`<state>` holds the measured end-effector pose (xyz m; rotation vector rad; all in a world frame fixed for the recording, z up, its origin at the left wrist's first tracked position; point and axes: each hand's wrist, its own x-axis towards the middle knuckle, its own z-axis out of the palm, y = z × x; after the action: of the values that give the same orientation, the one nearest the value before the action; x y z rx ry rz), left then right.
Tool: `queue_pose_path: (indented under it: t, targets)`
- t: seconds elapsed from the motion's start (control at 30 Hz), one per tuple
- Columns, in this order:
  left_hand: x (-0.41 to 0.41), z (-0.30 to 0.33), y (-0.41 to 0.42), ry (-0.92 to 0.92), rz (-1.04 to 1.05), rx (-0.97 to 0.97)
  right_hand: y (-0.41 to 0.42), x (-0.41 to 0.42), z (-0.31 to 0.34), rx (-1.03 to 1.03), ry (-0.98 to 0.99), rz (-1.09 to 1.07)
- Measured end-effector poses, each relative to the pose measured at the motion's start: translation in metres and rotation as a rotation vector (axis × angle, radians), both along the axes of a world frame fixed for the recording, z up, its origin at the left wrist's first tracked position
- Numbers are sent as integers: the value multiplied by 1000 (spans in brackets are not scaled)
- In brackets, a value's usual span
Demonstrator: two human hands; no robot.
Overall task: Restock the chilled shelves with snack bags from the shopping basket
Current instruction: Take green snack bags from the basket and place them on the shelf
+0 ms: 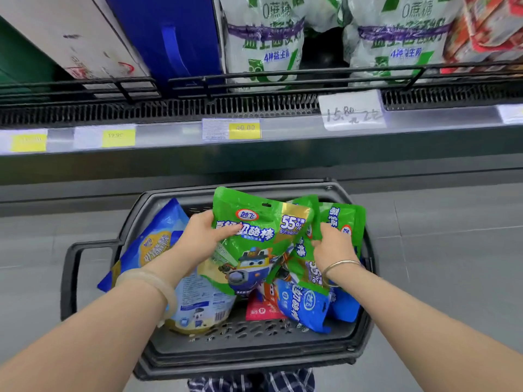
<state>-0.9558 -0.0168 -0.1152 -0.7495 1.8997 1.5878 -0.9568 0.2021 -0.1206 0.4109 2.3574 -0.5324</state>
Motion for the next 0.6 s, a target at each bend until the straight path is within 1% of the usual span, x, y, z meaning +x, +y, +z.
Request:
queue_pose_path:
  t: [0.07,0.13,0.2,0.27,0.33,0.47,0.53,0.6]
  targets:
    - [1,14,-6,15,8,-17,-8,-5,15,-50,60,85]
    - [-3,34,-13,26,37,-8,-12,-13,37,-53,86,135]
    - [-12,59,-22,58,45,20,-10,-24,68,39,140,250]
    - [-23,87,-33,88,32,54,-9,-41,104,140,207,432]
    - [-35,120,-44,116,0,87,-12,-62,147,155,257,559]
    - [-58,192,-64,209,-97,156,-24,-110,246,68,349,704]
    - [-68,229,-69,278,-120,198,-33,-126,297,-52,431,719]
    - [-80,270,-77,346,-137,255,-47,-138,349,-183,565,746]
